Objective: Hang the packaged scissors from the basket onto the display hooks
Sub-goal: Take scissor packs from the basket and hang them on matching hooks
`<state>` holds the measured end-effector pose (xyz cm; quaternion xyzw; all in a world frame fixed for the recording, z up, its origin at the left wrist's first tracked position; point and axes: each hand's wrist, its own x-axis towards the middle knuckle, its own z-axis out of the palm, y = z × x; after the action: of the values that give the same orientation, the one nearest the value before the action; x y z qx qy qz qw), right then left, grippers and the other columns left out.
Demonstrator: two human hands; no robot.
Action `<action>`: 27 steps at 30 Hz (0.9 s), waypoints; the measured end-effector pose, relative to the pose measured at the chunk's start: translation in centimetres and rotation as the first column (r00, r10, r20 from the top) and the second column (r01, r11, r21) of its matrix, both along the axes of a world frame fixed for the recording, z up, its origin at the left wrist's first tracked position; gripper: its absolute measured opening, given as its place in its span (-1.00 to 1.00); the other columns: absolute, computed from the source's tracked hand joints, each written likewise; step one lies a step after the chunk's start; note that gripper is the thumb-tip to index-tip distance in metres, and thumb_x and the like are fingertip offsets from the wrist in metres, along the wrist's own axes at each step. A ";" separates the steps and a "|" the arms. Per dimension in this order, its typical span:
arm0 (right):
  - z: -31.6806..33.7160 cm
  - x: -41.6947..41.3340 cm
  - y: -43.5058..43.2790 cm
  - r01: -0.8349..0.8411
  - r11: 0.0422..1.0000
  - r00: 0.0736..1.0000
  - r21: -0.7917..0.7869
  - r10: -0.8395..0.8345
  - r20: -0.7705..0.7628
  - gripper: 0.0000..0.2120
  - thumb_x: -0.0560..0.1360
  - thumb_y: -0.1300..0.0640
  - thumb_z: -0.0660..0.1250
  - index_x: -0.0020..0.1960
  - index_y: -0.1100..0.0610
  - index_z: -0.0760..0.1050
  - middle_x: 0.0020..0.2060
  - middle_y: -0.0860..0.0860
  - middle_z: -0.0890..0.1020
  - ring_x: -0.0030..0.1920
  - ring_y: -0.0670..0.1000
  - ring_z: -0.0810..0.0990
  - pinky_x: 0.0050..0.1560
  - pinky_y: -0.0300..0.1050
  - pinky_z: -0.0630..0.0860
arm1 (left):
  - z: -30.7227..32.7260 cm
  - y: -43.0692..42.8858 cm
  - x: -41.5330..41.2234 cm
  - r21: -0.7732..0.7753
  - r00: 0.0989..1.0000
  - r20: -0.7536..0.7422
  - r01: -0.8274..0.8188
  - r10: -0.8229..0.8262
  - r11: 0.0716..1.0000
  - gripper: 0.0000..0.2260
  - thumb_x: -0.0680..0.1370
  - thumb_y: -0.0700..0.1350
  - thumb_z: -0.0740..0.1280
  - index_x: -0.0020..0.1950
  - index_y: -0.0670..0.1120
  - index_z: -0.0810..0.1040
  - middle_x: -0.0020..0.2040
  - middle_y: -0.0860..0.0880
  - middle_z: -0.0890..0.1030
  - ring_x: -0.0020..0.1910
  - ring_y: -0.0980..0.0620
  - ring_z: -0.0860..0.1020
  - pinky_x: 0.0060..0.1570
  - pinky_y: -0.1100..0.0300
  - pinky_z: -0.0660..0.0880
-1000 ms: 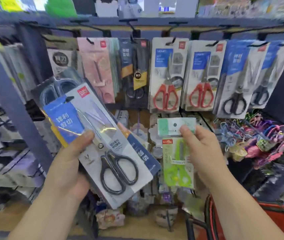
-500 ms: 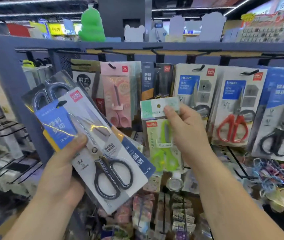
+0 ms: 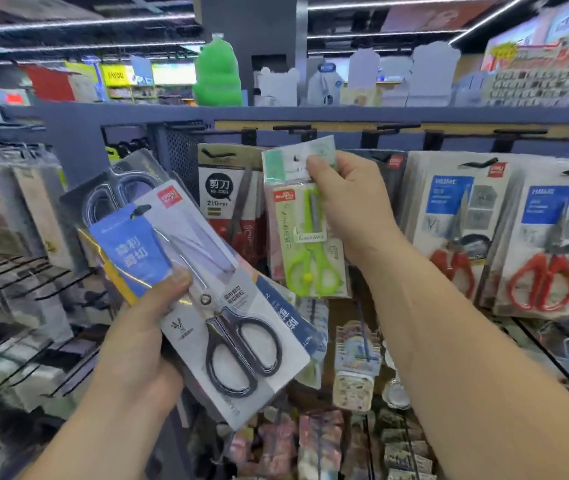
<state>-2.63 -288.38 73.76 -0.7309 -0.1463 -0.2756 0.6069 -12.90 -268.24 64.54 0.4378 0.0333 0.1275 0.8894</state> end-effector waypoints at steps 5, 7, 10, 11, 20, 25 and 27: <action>0.0 0.8 1.1 0.120 0.992 0.993 -0.044 -0.121 -0.018 -0.44 0.51 -0.20 0.25 0.01 0.34 0.57 -0.11 0.32 0.68 -0.10 0.36 0.68 -0.09 0.39 0.61 | 0.2 1.2 1.0 0.007 0.999 0.020 0.050 -0.050 0.999 -0.40 0.39 -0.13 0.44 0.45 -0.12 0.59 0.19 -0.13 0.74 0.01 -0.07 0.76 -0.15 0.04 0.71; 0.0 1.1 1.3 0.142 0.989 0.989 -0.042 -0.143 -0.032 -0.48 0.52 -0.18 0.25 0.00 0.31 0.58 -0.14 0.25 0.71 -0.12 0.30 0.71 -0.10 0.37 0.63 | 0.1 1.8 1.3 0.015 0.998 0.024 0.059 -0.060 0.998 -0.40 0.37 -0.12 0.46 0.44 -0.11 0.60 0.17 -0.11 0.75 0.01 -0.06 0.76 -0.14 0.03 0.72; 0.0 1.3 1.7 0.154 0.988 0.987 -0.021 -0.154 -0.047 -0.50 0.52 -0.15 0.28 -0.02 0.33 0.58 -0.17 0.23 0.71 -0.14 0.27 0.72 -0.11 0.37 0.63 | 0.0 2.2 1.7 0.021 0.998 0.018 0.063 -0.063 0.998 -0.40 0.36 -0.10 0.46 0.42 -0.12 0.61 0.19 -0.12 0.74 0.02 -0.06 0.76 -0.01 -0.03 0.71; 0.1 1.3 1.7 0.162 0.987 0.986 -0.009 -0.162 -0.047 -0.49 0.51 -0.16 0.29 -0.03 0.35 0.56 -0.15 0.27 0.70 -0.12 0.31 0.71 -0.12 0.39 0.62 | 0.0 2.3 1.8 0.019 0.998 0.016 0.068 -0.069 0.997 -0.41 0.36 -0.10 0.46 0.41 -0.11 0.62 0.18 -0.12 0.75 0.02 -0.06 0.76 -0.01 -0.02 0.71; 0.4 1.7 1.5 0.191 0.982 0.981 -0.001 -0.191 -0.032 -0.43 0.39 -0.18 0.32 -0.10 0.40 0.49 -0.12 0.39 0.63 -0.08 0.44 0.65 -0.15 0.47 0.58 | 0.0 2.6 3.0 -0.008 0.986 0.008 0.165 -0.165 0.986 -0.36 0.36 -0.18 0.58 0.45 -0.11 0.59 0.26 -0.16 0.71 0.14 -0.14 0.73 -0.08 0.01 0.70; -0.3 2.0 1.1 0.214 0.976 0.976 -0.046 -0.216 -0.043 -0.53 0.50 -0.09 0.32 -0.13 0.38 0.50 -0.16 0.32 0.69 -0.10 0.38 0.70 -0.14 0.45 0.60 | 0.2 2.5 3.3 0.004 0.984 0.013 0.175 -0.175 0.985 -0.07 0.09 0.00 0.75 0.44 -0.09 0.60 0.25 -0.16 0.72 0.14 -0.16 0.73 -0.05 -0.05 0.71; -0.4 2.4 0.9 0.246 0.965 0.967 -0.090 -0.250 -0.045 -0.53 0.51 -0.13 0.32 -0.18 0.32 0.52 -0.21 0.23 0.70 -0.14 0.30 0.71 -0.13 0.38 0.62 | 0.3 2.4 3.5 -0.009 0.987 0.026 0.160 -0.160 0.987 -0.25 0.24 -0.05 0.63 0.43 -0.09 0.60 0.22 -0.15 0.73 0.09 -0.15 0.74 -0.04 -0.06 0.72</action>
<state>-0.26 -287.45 73.39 -0.7757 -0.0482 -0.3225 0.5404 -9.39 -265.82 64.79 0.4323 -0.0123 0.0609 0.8996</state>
